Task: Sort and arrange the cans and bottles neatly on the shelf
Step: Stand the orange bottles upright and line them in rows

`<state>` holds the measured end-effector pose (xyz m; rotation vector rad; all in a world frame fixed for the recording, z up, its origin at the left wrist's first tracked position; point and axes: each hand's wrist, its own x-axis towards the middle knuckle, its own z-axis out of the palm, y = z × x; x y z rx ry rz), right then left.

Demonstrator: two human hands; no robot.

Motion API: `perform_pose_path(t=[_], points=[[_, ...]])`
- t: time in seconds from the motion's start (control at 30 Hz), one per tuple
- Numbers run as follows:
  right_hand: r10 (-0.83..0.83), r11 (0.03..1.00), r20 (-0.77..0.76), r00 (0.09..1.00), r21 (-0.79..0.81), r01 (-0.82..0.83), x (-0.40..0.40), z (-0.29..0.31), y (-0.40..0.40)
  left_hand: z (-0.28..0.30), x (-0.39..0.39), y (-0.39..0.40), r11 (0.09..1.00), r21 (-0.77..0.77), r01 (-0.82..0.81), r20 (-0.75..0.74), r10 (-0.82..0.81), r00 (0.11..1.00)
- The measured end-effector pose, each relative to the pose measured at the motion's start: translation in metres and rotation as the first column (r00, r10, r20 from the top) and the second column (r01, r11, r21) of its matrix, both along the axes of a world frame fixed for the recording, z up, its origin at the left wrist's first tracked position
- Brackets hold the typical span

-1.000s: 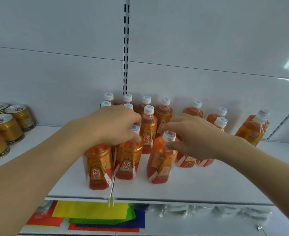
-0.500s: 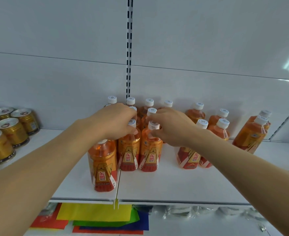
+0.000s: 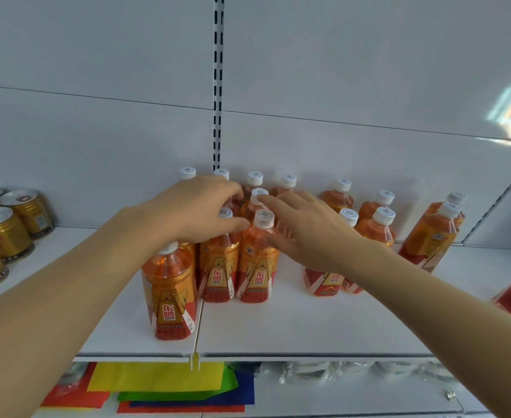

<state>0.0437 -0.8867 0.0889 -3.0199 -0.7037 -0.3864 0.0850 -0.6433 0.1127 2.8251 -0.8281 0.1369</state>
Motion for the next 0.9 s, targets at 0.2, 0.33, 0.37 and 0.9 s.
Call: perform_pose_path(t=[0.2, 0.33, 0.37, 0.9], points=[[-0.141, 0.989, 0.084, 0.986, -0.039, 0.145, -0.015, 0.014, -0.069, 0.013, -0.011, -0.045, 0.984, -0.143, 0.111, 0.180, -0.085, 0.980], [-0.231, 0.969, 0.108, 0.967, -0.067, 0.239, -0.021, 0.017, -0.124, 0.011, -0.025, -0.091, 0.979, -0.105, 0.175, 0.178, -0.155, 0.972], [-0.257, 0.962, 0.102, 0.961, -0.071, 0.264, -0.021, 0.017, -0.136, 0.009, -0.028, -0.104, 0.980, -0.083, 0.182, 0.166, -0.167, 0.972], [-0.104, 0.993, -0.084, 0.991, -0.065, 0.099, 0.002, -0.012, -0.193, -0.044, -0.025, -0.208, 0.983, -0.174, -0.063, 0.101, 0.081, 0.992]])
